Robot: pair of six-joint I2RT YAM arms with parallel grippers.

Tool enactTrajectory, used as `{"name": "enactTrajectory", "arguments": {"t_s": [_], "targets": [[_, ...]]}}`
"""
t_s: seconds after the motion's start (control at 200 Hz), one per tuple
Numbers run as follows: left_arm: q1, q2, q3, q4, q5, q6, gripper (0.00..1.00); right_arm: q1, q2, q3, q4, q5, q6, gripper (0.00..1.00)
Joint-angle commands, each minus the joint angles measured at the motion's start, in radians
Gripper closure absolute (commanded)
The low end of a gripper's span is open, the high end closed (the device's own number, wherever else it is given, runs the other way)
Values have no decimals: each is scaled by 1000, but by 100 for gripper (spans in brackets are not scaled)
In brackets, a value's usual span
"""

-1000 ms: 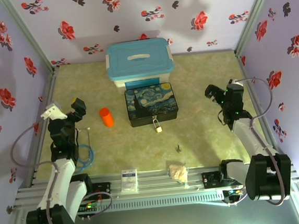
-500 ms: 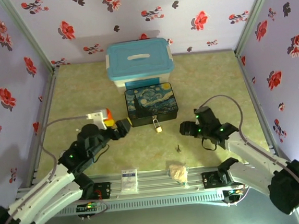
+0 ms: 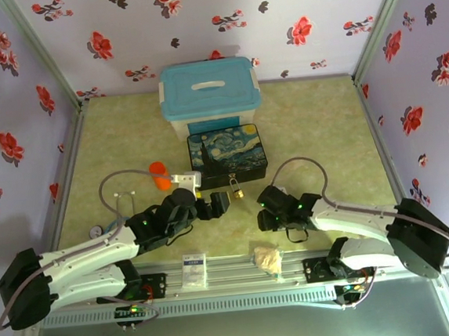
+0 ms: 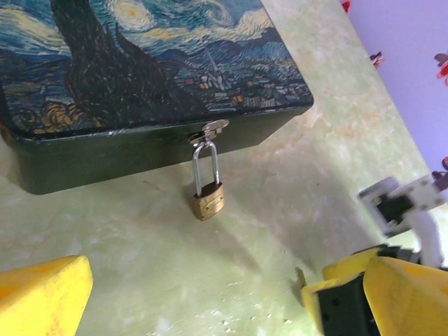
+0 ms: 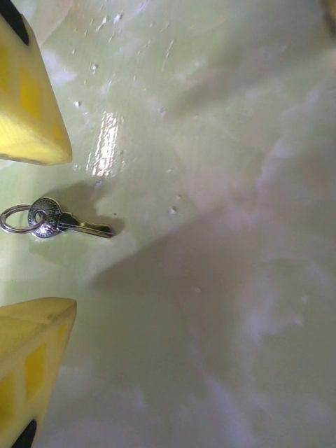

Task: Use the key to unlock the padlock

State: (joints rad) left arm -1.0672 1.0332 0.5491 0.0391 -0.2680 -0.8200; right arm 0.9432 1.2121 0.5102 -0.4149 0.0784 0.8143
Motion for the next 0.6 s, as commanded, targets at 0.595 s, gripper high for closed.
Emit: {"name": "enactTrajectory", "arguments": {"t_s": [0.595], "targets": [[-10,50,-18,136,-16,-57,0,137,117,63,-106,62,91,69]]}}
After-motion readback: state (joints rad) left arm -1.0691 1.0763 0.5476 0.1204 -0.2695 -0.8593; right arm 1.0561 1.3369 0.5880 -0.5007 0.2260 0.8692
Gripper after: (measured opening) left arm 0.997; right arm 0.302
